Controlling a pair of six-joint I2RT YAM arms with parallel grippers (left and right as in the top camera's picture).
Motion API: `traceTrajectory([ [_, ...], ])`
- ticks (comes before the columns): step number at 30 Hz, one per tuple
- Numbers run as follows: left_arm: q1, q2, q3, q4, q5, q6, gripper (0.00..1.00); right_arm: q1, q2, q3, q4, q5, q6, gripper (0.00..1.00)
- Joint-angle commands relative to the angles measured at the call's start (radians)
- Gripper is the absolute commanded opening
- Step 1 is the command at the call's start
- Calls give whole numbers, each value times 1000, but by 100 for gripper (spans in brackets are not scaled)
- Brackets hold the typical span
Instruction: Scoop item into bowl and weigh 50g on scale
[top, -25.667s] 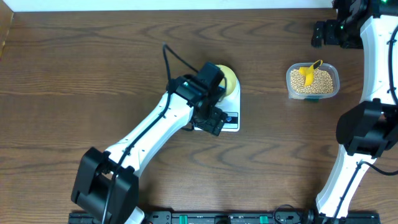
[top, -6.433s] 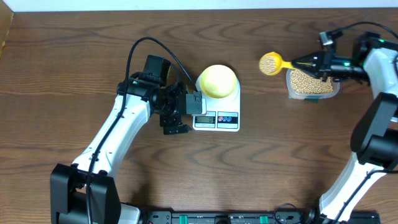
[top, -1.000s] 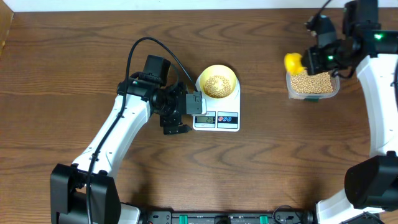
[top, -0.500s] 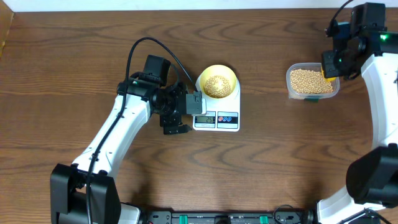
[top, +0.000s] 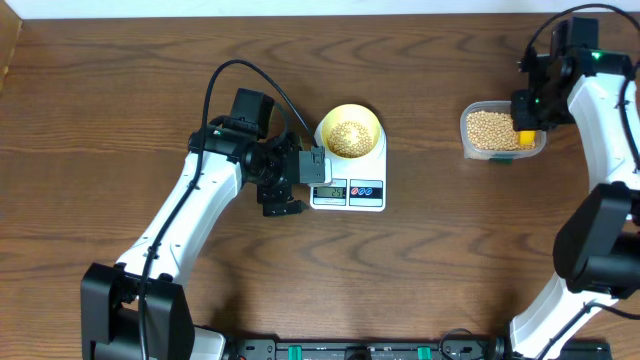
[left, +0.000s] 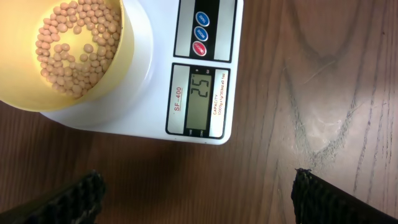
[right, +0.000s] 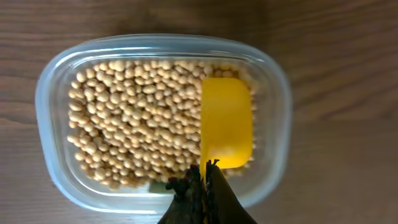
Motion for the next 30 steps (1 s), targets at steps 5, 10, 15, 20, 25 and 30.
traceTrajectory([
  [5, 5, -11, -3, -2, 23, 3, 98, -42, 44, -7, 19, -266, 33, 1],
  [10, 5, -11, -3, -2, 24, 3, 98, -121, 44, -8, 33, -513, 34, 1],
  [15, 5, -11, -3, -2, 23, 3, 97, -202, 44, -8, 37, -626, 80, 1],
  [20, 5, -11, -3, -2, 23, 3, 98, -250, 44, -9, 29, -711, 82, 1],
  [25, 5, -11, -3, -2, 23, 3, 98, -256, 44, -9, 20, -727, 82, 1],
  [30, 5, -11, -3, -2, 23, 3, 97, -296, 44, -9, 4, -823, 82, 1],
])
